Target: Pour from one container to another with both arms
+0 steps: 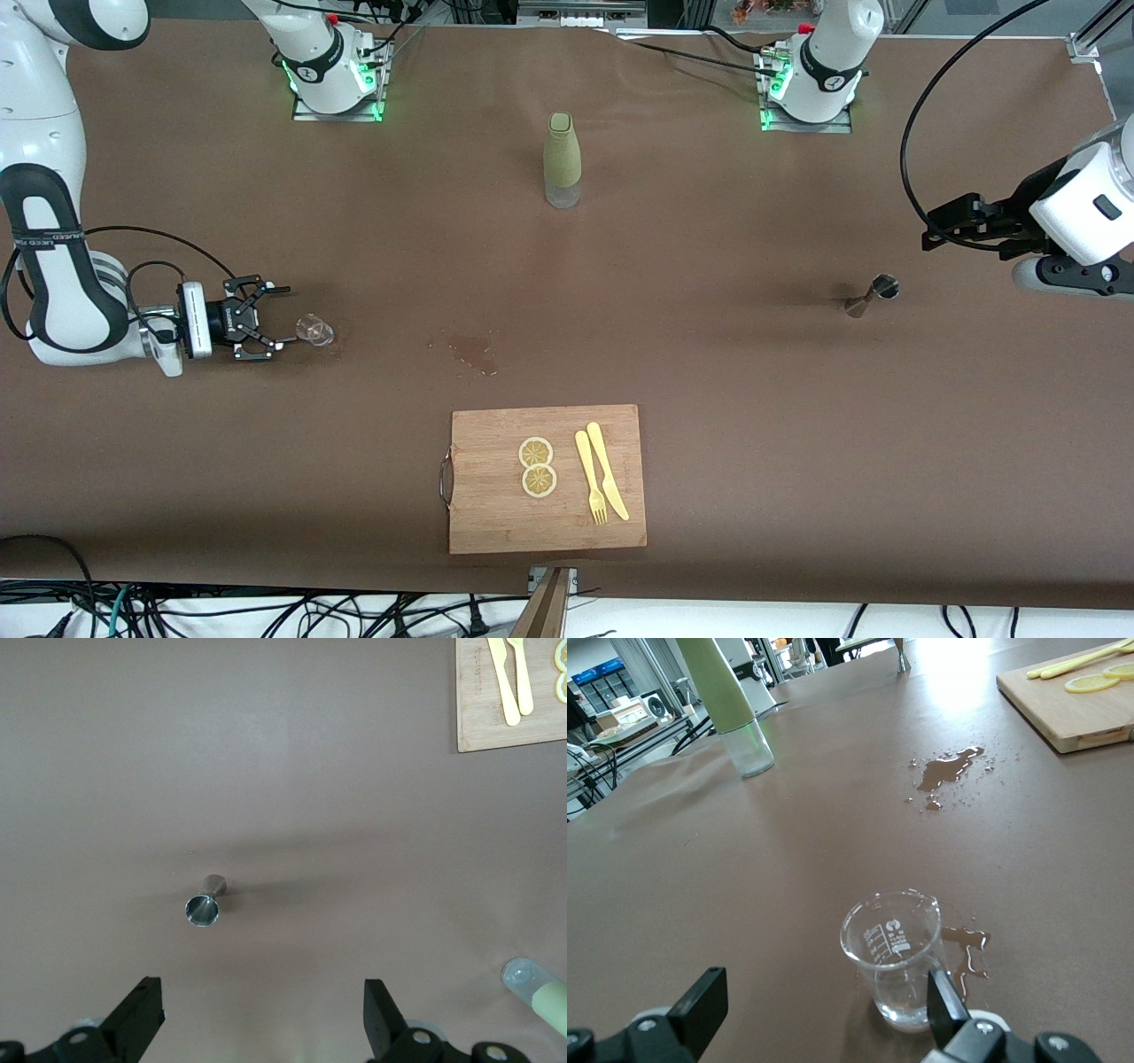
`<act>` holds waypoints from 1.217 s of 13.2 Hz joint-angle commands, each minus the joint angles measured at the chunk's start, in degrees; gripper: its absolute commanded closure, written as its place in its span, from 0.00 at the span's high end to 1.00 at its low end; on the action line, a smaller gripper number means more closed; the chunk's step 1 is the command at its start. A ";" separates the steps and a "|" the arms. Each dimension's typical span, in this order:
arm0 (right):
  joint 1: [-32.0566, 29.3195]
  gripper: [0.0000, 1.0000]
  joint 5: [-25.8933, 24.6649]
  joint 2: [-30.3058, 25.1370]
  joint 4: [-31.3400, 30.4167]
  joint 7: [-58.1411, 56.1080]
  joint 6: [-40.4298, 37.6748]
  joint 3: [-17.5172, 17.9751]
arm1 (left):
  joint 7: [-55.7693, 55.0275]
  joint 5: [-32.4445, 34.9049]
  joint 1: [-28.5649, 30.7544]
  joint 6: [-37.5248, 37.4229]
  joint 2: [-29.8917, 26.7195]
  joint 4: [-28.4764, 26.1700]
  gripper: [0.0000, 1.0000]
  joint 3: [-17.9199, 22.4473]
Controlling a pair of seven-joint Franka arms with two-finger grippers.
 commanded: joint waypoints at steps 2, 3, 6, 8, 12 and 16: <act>-0.13 1.00 0.61 -1.24 -1.46 -0.28 1.49 0.90 | 0.21 0.93 0.38 -0.29 0.81 1.83 1.00 -0.27; -0.04 1.00 0.61 -1.15 -1.46 -0.28 2.10 1.26 | 0.21 0.93 0.38 -0.29 0.81 1.83 1.00 -0.27; 0.04 1.00 1.05 -1.24 -1.46 -0.10 3.25 1.96 | 0.21 0.93 0.38 -0.29 0.81 1.83 1.00 -0.27; 0.13 1.00 1.76 -1.15 -1.46 0.07 3.69 2.14 | 0.21 0.93 0.38 -0.29 0.81 1.83 1.00 -0.27; 0.31 1.00 2.28 -0.98 -1.37 -0.01 4.75 2.32 | 0.21 0.93 0.38 -0.29 0.81 1.83 1.00 -0.27; 0.31 1.00 2.11 -0.28 -1.46 -4.40 5.71 2.05 | 0.21 0.93 0.47 -0.29 0.81 1.83 1.00 -0.27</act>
